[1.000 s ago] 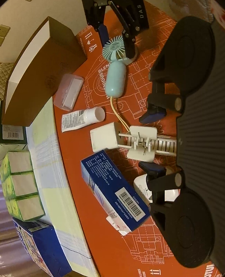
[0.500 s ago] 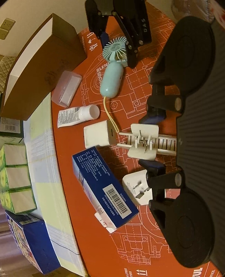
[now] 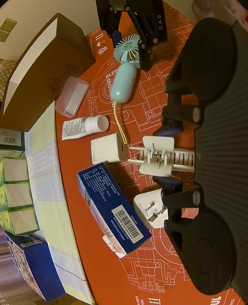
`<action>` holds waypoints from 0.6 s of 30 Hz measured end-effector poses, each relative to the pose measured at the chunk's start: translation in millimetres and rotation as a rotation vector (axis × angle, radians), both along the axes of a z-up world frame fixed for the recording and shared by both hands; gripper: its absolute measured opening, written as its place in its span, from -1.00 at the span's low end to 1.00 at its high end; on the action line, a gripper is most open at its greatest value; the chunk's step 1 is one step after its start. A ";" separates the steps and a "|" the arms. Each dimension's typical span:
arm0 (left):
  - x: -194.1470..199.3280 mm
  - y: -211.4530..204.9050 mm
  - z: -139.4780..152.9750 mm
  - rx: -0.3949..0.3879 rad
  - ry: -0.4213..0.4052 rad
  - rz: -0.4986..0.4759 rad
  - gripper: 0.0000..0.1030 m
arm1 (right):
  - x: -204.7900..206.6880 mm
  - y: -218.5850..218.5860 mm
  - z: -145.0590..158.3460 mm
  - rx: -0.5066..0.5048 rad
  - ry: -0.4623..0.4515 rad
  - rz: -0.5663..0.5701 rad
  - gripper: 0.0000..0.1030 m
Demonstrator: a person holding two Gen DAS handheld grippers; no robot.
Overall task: Organize rigid objects
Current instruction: 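Carry the plug strip and mint fan into the brown box with both tools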
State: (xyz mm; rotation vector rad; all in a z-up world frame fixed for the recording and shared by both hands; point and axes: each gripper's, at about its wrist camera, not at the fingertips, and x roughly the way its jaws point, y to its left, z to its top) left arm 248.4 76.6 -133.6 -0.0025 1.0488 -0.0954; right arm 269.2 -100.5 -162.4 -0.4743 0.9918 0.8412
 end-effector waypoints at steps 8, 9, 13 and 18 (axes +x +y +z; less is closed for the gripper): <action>-2.4 -2.5 9.9 0.001 -0.024 -0.009 -0.29 | -1.2 -12.1 12.7 0.039 0.008 -0.034 0.17; -2.8 -3.2 11.6 0.001 -0.027 -0.009 -0.29 | -1.5 -13.1 14.3 0.044 0.009 -0.037 0.17; -3.8 -5.2 20.3 -0.003 -0.043 -0.007 -0.29 | -1.6 -17.0 21.3 0.063 0.013 -0.048 0.17; -2.9 -8.4 37.4 -0.018 -0.080 -0.008 -0.29 | -0.2 -21.8 36.4 0.105 0.017 -0.060 0.17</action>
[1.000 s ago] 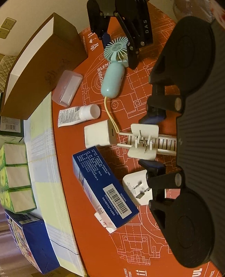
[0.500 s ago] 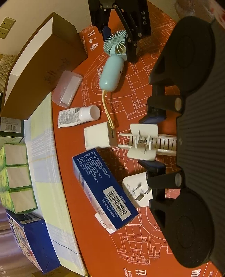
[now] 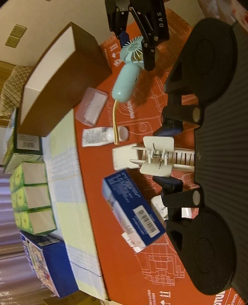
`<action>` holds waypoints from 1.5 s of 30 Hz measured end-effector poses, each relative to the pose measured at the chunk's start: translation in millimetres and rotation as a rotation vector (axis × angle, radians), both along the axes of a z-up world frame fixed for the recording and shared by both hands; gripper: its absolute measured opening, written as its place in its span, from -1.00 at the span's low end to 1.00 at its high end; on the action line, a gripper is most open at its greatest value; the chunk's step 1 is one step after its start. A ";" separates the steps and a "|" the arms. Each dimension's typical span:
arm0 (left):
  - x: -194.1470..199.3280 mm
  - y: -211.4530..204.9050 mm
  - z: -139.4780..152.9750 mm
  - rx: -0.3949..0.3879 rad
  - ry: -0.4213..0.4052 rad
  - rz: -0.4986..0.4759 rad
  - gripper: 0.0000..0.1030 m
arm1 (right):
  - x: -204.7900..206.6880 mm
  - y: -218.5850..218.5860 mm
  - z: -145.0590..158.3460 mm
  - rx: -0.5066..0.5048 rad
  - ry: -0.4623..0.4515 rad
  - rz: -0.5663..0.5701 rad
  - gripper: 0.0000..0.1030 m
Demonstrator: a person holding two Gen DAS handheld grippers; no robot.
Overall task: Organize rigid objects
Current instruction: 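Carry the plug strip and mint fan into the brown box with both tools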
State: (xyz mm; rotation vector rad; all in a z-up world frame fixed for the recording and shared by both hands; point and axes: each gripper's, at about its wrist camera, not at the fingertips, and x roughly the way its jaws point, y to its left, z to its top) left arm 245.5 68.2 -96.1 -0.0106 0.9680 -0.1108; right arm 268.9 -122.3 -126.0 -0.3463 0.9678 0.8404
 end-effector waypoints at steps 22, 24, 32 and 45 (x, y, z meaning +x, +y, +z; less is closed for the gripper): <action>79.2 -79.6 78.9 -0.106 -0.182 -0.124 -0.29 | 72.7 -66.8 96.8 0.255 -0.031 -0.279 0.17; 93.4 -94.1 83.5 -0.114 -0.192 -0.141 -0.29 | 86.3 -77.3 102.8 0.258 -0.039 -0.316 0.17; 152.0 -151.5 90.0 -0.150 -0.206 -0.187 -0.29 | 147.2 -101.1 106.0 0.228 -0.069 -0.419 0.17; 233.5 -200.3 55.2 -0.127 -0.082 -0.157 -0.29 | 216.7 -102.7 61.4 0.098 -0.020 -0.465 0.17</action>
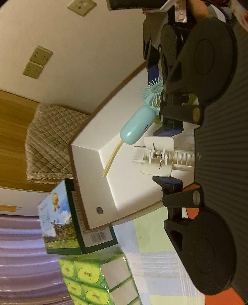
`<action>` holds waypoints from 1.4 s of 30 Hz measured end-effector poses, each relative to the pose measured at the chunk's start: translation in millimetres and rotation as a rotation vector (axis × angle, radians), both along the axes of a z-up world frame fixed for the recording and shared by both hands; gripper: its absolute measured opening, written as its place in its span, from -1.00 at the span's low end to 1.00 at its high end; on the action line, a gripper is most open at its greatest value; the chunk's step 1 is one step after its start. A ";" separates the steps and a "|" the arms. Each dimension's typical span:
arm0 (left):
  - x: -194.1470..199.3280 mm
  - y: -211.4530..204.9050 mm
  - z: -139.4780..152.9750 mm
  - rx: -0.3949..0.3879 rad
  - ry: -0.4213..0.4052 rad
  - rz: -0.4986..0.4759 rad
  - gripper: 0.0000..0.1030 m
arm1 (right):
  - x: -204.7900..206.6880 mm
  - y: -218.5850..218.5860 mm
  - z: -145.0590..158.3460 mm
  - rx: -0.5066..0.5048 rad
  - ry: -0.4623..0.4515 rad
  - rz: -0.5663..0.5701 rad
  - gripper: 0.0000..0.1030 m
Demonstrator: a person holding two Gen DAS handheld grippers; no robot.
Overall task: Organize rigid objects
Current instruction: 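Carry the plug strip and mint fan into the brown box with both tools, then open both tools to release the plug strip and fan inside the box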
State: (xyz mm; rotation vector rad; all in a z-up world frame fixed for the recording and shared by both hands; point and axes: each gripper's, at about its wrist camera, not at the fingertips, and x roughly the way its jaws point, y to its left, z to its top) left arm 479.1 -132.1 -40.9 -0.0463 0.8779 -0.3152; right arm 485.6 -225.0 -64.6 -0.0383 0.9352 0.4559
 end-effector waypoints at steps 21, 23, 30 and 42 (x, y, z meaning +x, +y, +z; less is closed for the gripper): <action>58.1 -11.3 -41.5 0.047 0.124 0.010 -0.25 | 46.3 17.5 -36.3 -0.081 0.064 0.040 0.17; 57.9 -10.8 -40.8 0.046 0.126 0.003 -0.17 | 46.9 19.0 -38.1 -0.082 0.071 0.044 0.17; 51.1 -9.8 -39.1 0.042 0.125 -0.010 -0.13 | 39.5 19.3 -32.4 -0.082 0.055 0.054 0.17; 35.7 -10.8 -29.6 0.025 0.119 -0.028 -0.13 | 19.9 11.1 -15.8 -0.101 0.014 0.077 0.20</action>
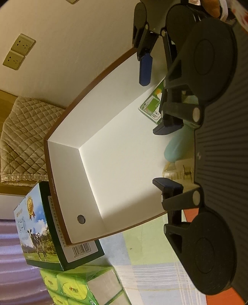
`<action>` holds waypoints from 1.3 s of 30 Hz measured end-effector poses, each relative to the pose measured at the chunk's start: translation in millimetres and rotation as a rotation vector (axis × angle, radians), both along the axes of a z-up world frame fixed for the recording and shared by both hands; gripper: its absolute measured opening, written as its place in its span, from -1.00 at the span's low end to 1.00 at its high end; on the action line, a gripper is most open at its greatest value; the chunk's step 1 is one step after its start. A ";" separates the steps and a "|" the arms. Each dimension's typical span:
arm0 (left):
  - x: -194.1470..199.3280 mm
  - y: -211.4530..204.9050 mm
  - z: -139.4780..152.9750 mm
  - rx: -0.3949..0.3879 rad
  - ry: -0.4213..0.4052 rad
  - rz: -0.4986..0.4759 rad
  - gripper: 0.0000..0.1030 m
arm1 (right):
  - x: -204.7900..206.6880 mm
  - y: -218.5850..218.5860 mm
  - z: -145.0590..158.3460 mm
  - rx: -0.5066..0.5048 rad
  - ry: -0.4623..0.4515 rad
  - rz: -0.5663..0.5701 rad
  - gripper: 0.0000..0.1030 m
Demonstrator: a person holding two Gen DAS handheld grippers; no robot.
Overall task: Organize rigid objects
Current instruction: 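Open both tools to release the plug strip and fan inside the box, then withdraw both tools from the box toward the remaining objects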
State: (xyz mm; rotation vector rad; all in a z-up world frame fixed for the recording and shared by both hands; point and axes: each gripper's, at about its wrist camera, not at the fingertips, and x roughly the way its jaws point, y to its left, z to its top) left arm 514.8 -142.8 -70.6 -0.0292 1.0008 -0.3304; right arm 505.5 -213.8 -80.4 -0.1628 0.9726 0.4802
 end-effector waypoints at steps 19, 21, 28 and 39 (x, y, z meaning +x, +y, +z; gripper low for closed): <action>-35.2 8.3 28.0 -0.026 -0.063 0.012 -0.11 | -30.7 -18.6 24.4 0.026 -0.044 -0.029 0.21; -41.5 11.3 32.5 -0.035 -0.071 0.016 -0.10 | -35.2 -20.5 28.2 0.034 -0.050 -0.033 0.21; -69.0 26.4 51.2 -0.069 -0.113 0.034 -0.09 | -54.9 -24.9 41.8 0.072 -0.070 -0.039 0.21; -130.6 66.1 69.9 -0.079 -0.158 0.070 -0.03 | -100.6 -20.3 59.4 0.176 -0.080 -0.042 0.22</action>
